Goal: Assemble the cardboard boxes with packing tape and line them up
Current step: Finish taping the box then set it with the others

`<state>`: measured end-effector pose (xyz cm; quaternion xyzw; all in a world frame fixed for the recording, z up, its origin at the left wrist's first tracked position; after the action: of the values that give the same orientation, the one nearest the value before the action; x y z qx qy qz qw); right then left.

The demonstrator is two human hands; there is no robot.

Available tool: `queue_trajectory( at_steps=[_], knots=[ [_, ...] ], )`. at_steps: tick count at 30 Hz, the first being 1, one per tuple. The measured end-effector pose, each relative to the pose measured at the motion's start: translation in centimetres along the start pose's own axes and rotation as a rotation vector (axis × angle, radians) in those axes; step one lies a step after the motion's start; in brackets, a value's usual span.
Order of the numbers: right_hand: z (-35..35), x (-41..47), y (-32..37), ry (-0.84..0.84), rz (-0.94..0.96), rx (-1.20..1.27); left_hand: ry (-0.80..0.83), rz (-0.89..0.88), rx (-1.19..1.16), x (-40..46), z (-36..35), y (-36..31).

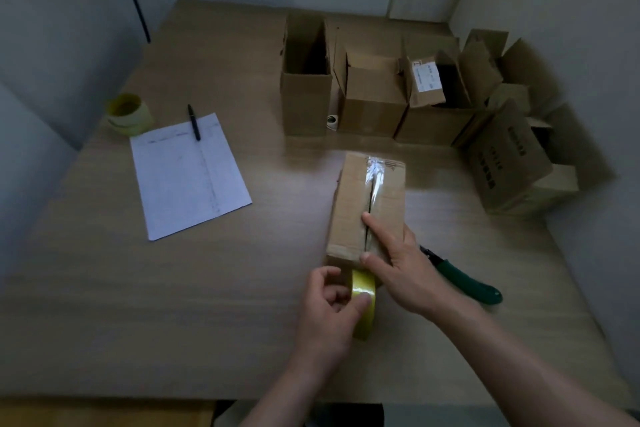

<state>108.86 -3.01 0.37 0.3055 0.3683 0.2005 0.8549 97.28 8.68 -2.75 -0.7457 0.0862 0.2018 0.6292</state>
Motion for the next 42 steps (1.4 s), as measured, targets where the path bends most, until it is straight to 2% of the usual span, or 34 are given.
queue_trajectory(
  at_steps=[6,10,13,14,15,17,18,20,22,23,25,26,28,29,31,33,35,36,39,42],
  knots=[
    [0.2,-0.1,0.1,0.019,-0.002,-0.043,-0.024,0.086,0.086,1.6,-0.1,0.0],
    [0.6,0.0,0.1,0.03,0.014,-0.084,-0.089,0.113,0.008,2.9,-0.8,0.1],
    [1.2,-0.1,-1.4,0.101,0.122,0.193,-0.148,0.106,-0.003,3.1,-0.5,0.4],
    [1.9,-0.6,-2.5,0.057,0.155,0.283,-0.162,0.101,0.003,3.2,-0.4,0.5],
    [2.9,-1.2,-4.1,-0.056,0.157,0.292,-0.175,0.092,0.006,3.2,-0.4,0.5],
    [5.2,-2.2,-9.1,-0.338,0.001,0.049,-0.202,0.082,0.017,3.2,-0.4,0.7],
    [5.8,-2.8,-11.6,-0.374,-0.125,-0.132,-0.217,0.075,0.021,3.3,-0.4,0.8],
    [5.3,-3.6,-16.0,-0.242,-0.343,-0.422,-0.246,0.062,0.031,3.5,-0.5,1.0],
    [4.0,-4.0,-19.2,-0.127,-0.43,-0.498,-0.266,0.054,0.062,3.8,-0.5,1.1],
    [3.7,-4.1,-20.0,-0.127,-0.43,-0.476,-0.276,0.051,0.072,3.8,-0.4,1.1],
    [3.2,-4.5,-19.8,-0.211,-0.42,-0.314,-0.285,0.057,0.081,3.9,-0.4,1.1],
    [3.3,-5.1,-19.1,-0.291,-0.41,-0.13,-0.283,0.058,0.084,3.9,-0.4,1.0],
    [3.6,-6.8,-16.7,-0.492,-0.323,0.214,-0.273,0.049,0.086,3.9,-0.4,0.8],
    [3.6,-7.9,-15.0,-0.545,-0.234,0.303,-0.268,0.046,0.088,3.9,-0.4,0.7],
    [3.1,-9.3,-11.5,-0.552,-0.077,0.359,-0.261,0.044,0.096,3.9,-0.4,0.6],
    [2.1,-10.4,-8.9,-0.485,0.005,0.425,-0.244,0.04,0.101,3.9,-0.3,0.5],
    [1.4,-11.1,-7.0,-0.454,0.123,0.371,-0.228,0.035,0.112,3.8,-0.3,0.3],
    [1.1,-11.4,-6.3,-0.45,0.177,0.26,-0.216,0.035,0.117,3.7,-0.2,0.3],
    [-0.4,-11.7,-5.3,-0.368,0.189,-0.133,-0.2,0.032,0.138,3.5,-0.2,0.1],
    [-1.6,-11.1,-4.7,-0.279,0.18,-0.214,-0.201,0.022,0.196,3.4,-0.1,0.1]
  ],
)
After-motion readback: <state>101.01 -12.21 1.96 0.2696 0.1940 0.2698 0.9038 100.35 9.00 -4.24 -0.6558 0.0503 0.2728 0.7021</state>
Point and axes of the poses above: each hand's wrist, its own x-axis towards the middle knuckle, its own z-axis out of the back of the hand, y = z × x, the point moved 4 cm from there along x, towards the middle knuckle, and after that the axes turned 13 degrees about y, right-handed, at the moved point
